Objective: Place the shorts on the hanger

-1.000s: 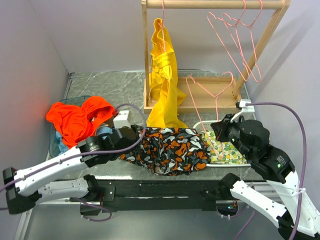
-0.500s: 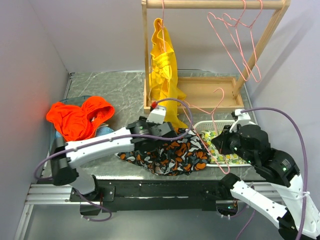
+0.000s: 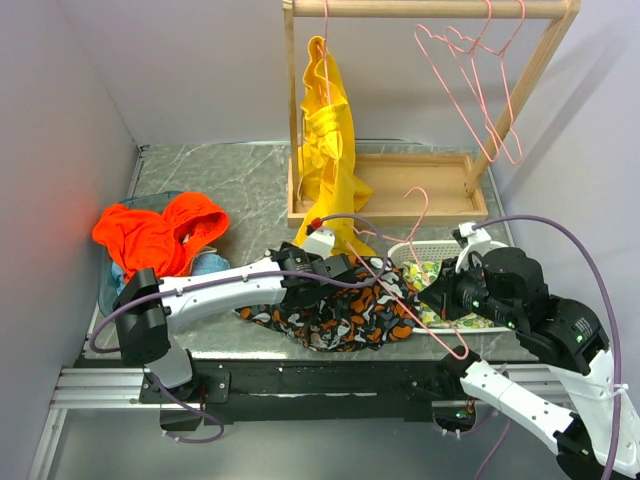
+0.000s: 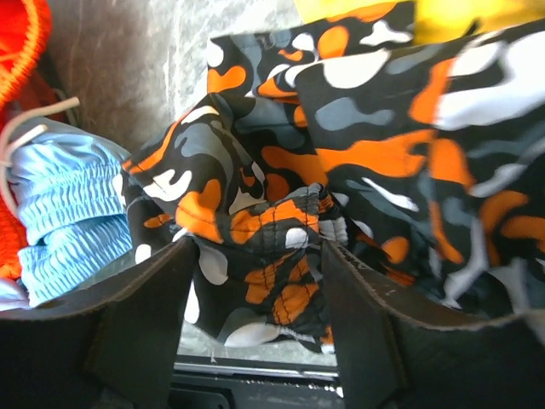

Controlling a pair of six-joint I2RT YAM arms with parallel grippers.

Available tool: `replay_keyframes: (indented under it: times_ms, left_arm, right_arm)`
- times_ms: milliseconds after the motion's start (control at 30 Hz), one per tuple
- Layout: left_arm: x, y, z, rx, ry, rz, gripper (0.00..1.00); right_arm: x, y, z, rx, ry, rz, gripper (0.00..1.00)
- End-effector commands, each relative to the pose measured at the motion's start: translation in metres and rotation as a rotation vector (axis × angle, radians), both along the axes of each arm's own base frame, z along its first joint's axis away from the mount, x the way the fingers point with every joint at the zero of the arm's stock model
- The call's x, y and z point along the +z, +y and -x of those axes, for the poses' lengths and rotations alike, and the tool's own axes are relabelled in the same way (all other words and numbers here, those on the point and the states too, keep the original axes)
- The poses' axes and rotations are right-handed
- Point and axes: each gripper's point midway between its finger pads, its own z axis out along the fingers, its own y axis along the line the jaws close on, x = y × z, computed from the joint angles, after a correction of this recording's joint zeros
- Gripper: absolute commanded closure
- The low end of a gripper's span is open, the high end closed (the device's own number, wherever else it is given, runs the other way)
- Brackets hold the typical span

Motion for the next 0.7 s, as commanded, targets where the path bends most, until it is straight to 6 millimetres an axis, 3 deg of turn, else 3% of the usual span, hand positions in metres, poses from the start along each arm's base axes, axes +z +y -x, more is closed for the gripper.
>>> replay_keyframes:
  times_ms: [0,133,167,267,467,667]
  left_arm:
    - [-0.01,0.006,-0.006,0.009,0.021,0.028,0.37]
    - [-0.018,0.016,-0.007,0.031,0.028,0.047,0.49]
    - [-0.018,0.017,-0.008,0.039,0.026,0.052,0.57]
    - [-0.016,0.019,-0.008,0.048,0.022,0.084,0.66]
    - [-0.012,0.023,-0.01,0.059,0.024,0.143,0.84]
    - [0.0,0.029,-0.01,0.064,0.018,0.226,0.91]
  right_arm:
    - [0.008,0.005,0.012,0.091,-0.007,-0.011,1.0]
    - [0.003,0.001,0.02,0.115,0.018,0.018,1.0]
    - [0.005,0.0,0.021,0.117,0.015,0.022,1.0]
    - [0.012,-0.003,0.028,0.137,0.014,0.022,1.0]
    - [0.023,0.014,0.046,0.262,0.029,-0.064,1.0]
    - [0.014,0.027,0.046,0.324,0.059,-0.072,1.0]
